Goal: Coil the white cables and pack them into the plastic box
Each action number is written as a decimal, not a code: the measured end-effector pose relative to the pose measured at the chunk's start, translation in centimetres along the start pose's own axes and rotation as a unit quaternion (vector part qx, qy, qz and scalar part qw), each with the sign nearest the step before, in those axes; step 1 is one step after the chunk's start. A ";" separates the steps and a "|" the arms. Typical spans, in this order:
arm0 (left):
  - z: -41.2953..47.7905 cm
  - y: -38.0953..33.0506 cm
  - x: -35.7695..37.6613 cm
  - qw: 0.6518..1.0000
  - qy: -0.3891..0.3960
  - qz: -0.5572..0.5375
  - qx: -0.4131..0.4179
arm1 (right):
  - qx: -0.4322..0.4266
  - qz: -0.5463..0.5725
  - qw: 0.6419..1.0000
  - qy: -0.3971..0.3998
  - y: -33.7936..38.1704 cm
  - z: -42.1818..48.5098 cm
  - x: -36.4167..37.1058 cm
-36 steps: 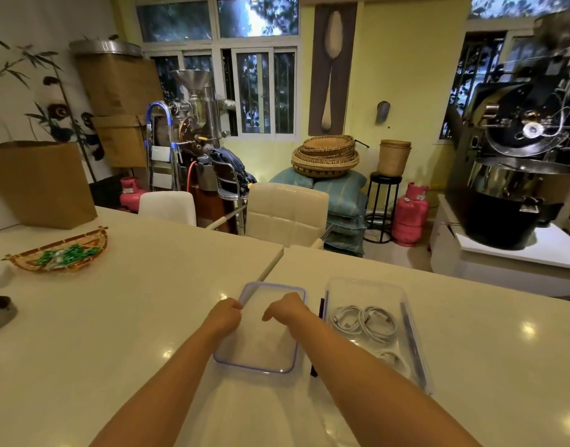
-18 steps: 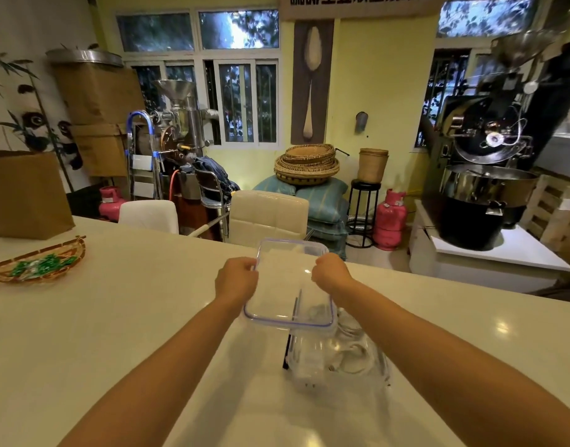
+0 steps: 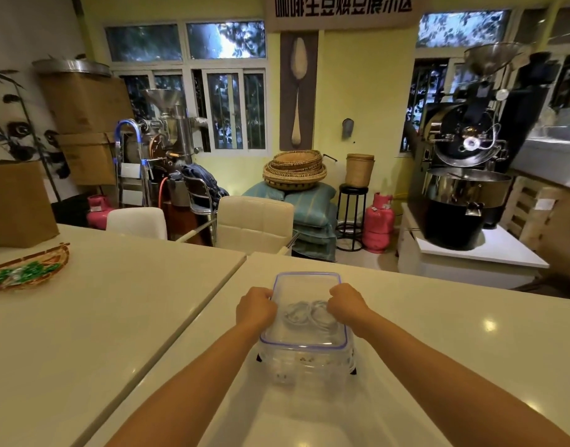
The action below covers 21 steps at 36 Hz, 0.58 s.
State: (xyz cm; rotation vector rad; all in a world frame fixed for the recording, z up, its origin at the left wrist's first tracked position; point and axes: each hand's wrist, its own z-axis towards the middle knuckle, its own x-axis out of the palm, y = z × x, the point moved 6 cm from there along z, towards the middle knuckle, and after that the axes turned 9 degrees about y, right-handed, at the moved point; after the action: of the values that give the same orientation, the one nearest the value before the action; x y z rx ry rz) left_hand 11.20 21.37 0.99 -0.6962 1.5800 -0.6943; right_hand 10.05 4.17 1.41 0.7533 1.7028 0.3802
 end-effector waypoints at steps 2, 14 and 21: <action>0.0 -0.1 0.2 1.000 0.001 0.012 0.002 | 0.018 -0.009 1.000 0.009 -0.3 -0.3 0.2; -0.2 -0.2 1.0 0.995 -0.005 0.092 0.044 | 0.018 -0.107 0.993 0.042 -1.0 -0.3 1.6; -0.9 -0.9 1.7 0.971 -0.003 0.227 0.072 | -0.001 -0.100 0.993 0.061 -1.4 -0.8 1.7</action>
State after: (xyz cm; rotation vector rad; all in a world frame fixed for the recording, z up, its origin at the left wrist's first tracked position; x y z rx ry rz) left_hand 10.13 19.51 0.68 -0.2136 1.5892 -0.4570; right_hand 8.74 4.38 -0.49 0.5607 1.8743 0.2930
